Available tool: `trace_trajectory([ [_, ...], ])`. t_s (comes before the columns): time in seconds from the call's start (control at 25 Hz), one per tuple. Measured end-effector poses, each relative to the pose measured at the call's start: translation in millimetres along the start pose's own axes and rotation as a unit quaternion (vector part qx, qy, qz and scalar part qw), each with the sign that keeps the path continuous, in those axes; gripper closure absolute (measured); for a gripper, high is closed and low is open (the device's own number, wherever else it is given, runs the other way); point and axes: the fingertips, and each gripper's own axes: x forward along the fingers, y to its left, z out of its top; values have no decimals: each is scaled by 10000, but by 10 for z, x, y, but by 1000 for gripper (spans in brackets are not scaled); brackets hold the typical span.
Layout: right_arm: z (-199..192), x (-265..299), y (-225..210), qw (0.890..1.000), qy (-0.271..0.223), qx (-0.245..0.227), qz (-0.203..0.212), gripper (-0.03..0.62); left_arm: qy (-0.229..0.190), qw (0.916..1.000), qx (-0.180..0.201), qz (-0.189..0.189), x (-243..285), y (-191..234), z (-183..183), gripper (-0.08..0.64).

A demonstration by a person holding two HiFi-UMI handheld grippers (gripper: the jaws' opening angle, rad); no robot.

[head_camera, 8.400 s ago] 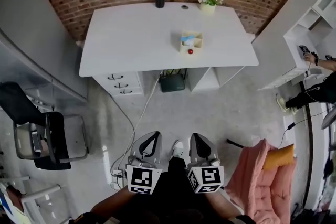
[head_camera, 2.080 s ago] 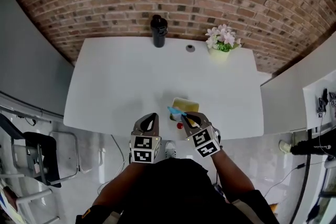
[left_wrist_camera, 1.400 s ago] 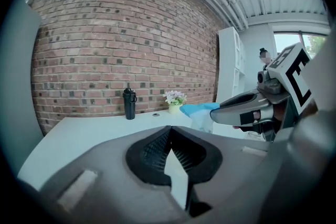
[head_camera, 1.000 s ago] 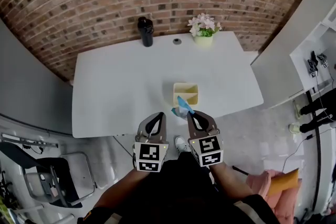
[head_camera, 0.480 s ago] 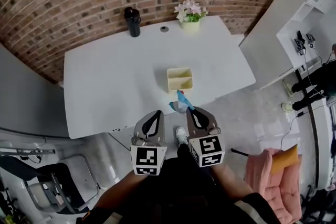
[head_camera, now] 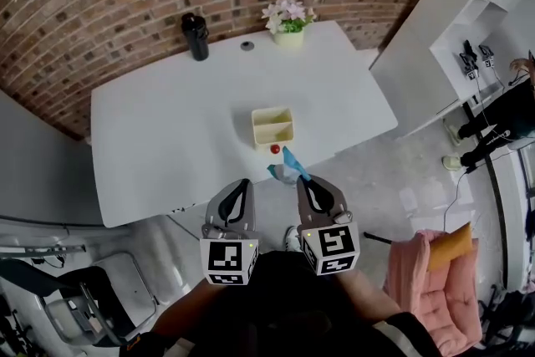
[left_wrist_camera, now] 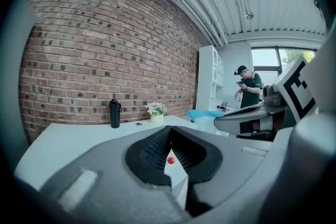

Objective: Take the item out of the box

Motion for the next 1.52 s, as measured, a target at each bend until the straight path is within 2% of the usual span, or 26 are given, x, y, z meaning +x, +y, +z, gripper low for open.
trace_trajectory([
  [0.52,-155,-237,-276,9996,43,141,-251,580,132,9999,78,-76,168,-284,-72,555],
  [0.76,-196,-287,-334,9993,52,42,-372,588,186,9997,104,-84,187,-336,-112,555],
  [1.52,-182,-318,-351,9991,27,135,-393,588,138,9997,110,-145,220,-392,-101,555],
])
